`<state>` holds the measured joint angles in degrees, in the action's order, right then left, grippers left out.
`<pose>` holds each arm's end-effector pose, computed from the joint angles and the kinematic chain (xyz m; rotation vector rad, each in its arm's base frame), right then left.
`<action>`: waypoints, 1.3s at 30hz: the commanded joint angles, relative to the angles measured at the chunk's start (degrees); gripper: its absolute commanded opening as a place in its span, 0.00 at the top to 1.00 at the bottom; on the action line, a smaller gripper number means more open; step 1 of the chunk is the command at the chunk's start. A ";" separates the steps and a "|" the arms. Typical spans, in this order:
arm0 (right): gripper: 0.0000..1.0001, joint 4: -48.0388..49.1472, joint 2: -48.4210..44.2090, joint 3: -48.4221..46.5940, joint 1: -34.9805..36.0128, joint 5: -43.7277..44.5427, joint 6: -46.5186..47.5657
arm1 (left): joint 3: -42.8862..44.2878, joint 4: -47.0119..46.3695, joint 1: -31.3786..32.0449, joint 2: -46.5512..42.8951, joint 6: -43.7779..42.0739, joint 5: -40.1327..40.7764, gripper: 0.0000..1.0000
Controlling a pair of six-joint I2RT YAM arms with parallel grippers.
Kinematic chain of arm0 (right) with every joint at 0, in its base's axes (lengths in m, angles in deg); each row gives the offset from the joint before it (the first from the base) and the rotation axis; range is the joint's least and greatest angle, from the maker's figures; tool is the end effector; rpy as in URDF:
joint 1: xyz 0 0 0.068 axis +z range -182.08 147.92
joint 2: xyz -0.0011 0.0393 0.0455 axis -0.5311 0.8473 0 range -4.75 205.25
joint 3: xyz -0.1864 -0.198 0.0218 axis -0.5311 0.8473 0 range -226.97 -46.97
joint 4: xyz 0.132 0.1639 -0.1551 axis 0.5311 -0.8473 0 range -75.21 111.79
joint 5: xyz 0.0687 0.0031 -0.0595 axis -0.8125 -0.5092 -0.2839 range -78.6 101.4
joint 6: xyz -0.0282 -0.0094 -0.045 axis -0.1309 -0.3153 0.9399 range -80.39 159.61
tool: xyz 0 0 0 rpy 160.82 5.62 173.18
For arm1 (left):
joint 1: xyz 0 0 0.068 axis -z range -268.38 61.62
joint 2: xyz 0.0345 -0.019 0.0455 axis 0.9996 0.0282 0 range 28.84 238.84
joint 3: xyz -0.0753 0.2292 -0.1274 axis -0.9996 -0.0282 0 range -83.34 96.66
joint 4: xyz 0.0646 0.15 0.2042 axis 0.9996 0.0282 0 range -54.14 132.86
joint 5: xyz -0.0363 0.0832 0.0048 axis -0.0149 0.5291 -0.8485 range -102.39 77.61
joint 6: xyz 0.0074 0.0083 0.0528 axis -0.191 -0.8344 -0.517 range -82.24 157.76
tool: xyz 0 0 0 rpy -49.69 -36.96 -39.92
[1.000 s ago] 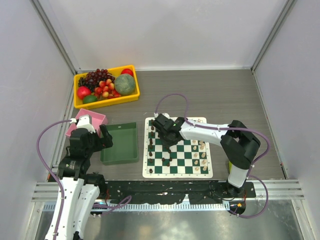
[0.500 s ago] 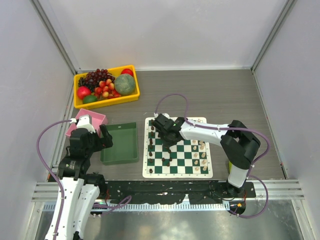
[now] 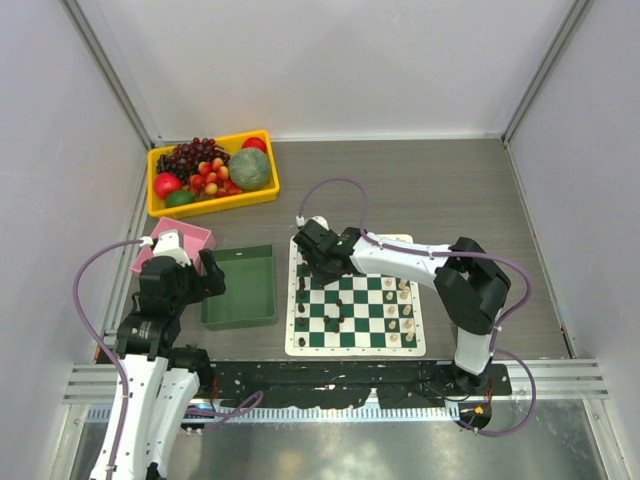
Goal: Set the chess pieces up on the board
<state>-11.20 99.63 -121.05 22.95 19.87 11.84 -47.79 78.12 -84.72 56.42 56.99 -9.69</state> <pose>0.2200 0.3054 0.1999 -0.5865 2.6186 0.2721 0.1106 -0.0054 0.2674 -0.3212 2.1501 -0.1778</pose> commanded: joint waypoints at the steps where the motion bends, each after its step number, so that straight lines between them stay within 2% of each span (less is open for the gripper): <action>1: 0.80 1.09 2.32 -3.08 0.26 2.25 0.87 | 0.40 -1.74 -0.06 -0.41 0.11 -0.76 0.01; 22: 0.79 3.73 5.31 -4.14 0.26 3.31 1.32 | 0.40 -1.74 -0.14 -0.33 0.03 -0.85 0.01; 30: 0.70 3.46 5.23 -4.14 0.26 2.96 1.40 | 0.40 -1.57 -0.15 -0.33 0.11 -0.77 0.01; 39: 0.60 2.23 -2.23 -1.25 0.26 4.01 1.14 | 0.31 -1.65 -0.15 -0.24 0.11 -0.77 0.01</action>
<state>-9.08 104.70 -123.42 22.95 22.42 13.02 -47.79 78.12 -84.72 56.42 56.99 -9.71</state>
